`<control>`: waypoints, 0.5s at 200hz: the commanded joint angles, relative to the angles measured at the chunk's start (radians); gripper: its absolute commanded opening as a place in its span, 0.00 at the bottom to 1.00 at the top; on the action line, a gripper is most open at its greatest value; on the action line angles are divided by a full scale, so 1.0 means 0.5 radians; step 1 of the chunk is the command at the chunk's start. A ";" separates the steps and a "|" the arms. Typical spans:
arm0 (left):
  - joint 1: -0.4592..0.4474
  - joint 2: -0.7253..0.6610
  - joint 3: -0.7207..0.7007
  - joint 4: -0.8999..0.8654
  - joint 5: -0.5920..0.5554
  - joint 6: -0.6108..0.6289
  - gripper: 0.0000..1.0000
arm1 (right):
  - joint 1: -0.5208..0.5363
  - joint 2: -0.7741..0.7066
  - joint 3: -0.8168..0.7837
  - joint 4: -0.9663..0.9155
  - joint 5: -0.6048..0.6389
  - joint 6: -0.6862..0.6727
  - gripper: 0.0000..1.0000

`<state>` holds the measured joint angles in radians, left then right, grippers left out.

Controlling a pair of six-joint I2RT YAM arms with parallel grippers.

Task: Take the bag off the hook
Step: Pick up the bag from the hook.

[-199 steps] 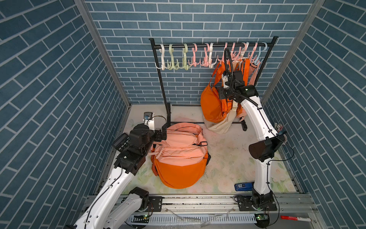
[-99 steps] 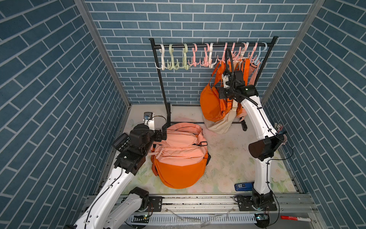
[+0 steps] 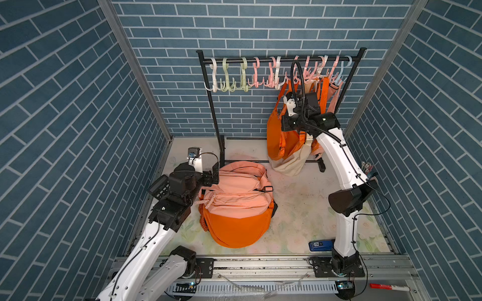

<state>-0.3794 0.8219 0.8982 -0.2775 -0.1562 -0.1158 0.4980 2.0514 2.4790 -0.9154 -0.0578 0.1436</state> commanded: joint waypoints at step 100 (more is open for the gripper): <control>-0.012 0.023 -0.026 0.118 0.063 0.003 0.99 | 0.180 -0.433 -0.277 -0.007 -0.047 -0.074 0.00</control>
<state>-0.3798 0.8169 0.8875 -0.2543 -0.1509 -0.1158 0.5888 1.9152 2.3817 -0.9245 -0.0689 0.1326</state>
